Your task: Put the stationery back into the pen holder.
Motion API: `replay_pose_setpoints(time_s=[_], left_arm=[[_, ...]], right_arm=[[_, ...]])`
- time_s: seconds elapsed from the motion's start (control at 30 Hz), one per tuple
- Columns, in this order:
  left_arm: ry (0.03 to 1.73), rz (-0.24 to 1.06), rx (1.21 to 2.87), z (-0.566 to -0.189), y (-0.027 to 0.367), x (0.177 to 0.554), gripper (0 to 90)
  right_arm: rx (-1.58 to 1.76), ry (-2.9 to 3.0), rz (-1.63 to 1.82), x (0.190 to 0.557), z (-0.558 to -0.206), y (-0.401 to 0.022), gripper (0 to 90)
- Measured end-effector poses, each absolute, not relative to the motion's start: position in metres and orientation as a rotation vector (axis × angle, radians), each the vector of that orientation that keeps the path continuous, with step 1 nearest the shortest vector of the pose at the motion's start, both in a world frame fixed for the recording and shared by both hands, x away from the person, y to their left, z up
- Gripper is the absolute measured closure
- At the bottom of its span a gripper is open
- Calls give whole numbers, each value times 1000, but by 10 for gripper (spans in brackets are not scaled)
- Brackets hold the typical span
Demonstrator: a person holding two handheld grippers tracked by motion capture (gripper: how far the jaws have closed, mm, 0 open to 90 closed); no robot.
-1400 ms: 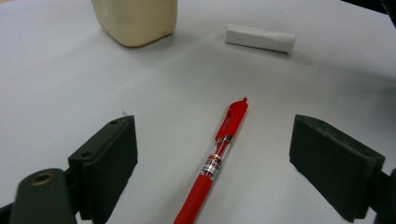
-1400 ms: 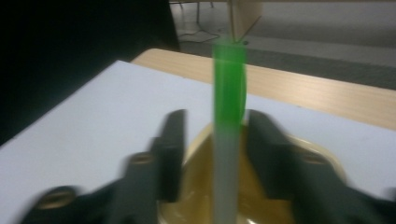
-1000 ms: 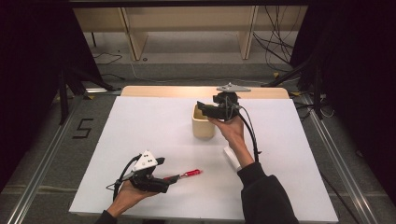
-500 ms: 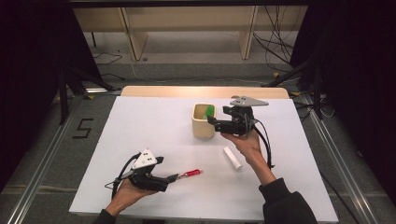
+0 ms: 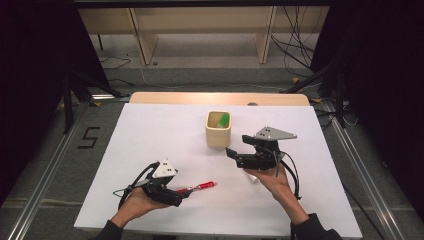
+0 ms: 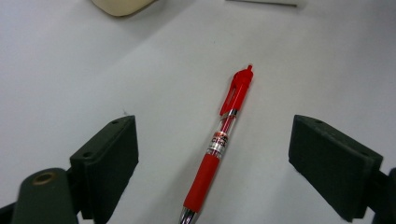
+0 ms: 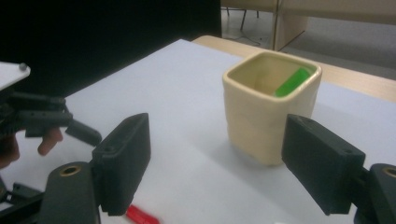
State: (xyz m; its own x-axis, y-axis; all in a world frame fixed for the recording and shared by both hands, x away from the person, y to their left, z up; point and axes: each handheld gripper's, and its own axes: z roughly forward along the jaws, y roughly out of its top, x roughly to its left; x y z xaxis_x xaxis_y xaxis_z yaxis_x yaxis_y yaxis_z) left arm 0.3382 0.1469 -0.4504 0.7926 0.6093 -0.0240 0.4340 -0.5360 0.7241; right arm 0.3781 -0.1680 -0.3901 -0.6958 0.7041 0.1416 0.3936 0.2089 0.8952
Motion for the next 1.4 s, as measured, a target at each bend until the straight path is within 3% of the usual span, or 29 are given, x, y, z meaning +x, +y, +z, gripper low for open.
replay_pose_setpoints(time_s=[0.9, 1.4], left_arm=[[722, 252, 2478, -446, 139, 355, 194], [659, 231, 2581, -442, 131, 361, 340]], right_arm=[[1024, 2238, 1512, 331, -423, -187, 240], [1027, 2268, 1496, 320, -433, -189, 239]])
